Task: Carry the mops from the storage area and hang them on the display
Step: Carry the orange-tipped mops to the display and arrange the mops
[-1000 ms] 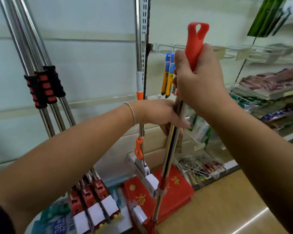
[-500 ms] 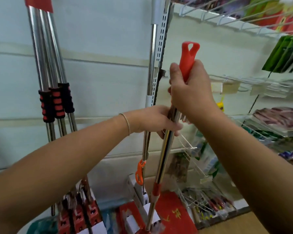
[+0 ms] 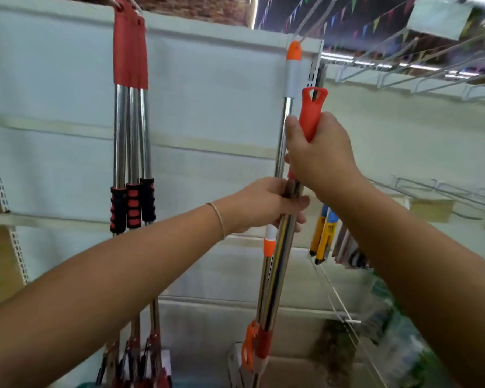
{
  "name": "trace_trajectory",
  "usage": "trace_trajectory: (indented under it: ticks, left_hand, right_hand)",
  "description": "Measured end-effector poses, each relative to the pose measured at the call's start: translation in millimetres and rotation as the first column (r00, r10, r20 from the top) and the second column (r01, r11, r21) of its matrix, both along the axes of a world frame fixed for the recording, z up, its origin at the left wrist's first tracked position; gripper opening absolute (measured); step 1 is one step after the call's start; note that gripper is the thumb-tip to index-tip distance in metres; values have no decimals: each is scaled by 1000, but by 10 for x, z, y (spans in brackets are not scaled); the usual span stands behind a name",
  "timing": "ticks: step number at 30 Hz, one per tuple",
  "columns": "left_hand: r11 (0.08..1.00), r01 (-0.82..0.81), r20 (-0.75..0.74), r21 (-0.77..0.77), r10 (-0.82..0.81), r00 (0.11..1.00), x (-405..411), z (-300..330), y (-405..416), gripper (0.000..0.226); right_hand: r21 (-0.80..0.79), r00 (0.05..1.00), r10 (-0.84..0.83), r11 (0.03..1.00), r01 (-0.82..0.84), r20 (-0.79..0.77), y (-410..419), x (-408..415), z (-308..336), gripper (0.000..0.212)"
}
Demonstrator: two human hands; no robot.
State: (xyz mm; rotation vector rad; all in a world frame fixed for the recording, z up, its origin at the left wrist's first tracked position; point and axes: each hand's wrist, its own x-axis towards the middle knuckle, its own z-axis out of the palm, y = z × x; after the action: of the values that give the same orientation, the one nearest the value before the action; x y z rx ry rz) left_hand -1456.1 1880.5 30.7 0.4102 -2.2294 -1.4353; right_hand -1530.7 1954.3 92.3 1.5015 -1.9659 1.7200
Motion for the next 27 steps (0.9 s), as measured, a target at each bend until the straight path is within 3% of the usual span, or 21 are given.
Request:
trace_trajectory:
  ticks: [4, 8, 15, 22, 27]
  left_hand:
    - [997, -68, -19, -37, 68, 998, -16, 234, -34, 4]
    - [993, -80, -31, -85, 78, 996, -51, 473, -121, 7]
    - [985, -61, -21, -161, 58, 998, -182, 838, -426, 6]
    - [972, 11, -16, -236, -16, 1000, -331, 1047, -621, 14]
    - [966, 43, -23, -254, -51, 998, -401, 1195, -607, 11]
  right_hand:
    - [3, 998, 60, 998, -60, 10, -74, -51, 220, 32]
    - [14, 994, 100, 995, -101, 39, -134, -68, 481, 40]
    - [-36, 998, 44, 998, -42, 42, -312, -100, 778, 21]
    - [-124, 995, -93, 988, 96, 31, -457, -158, 939, 27]
    - [-157, 995, -103, 982, 102, 0, -467, -259, 1068, 30]
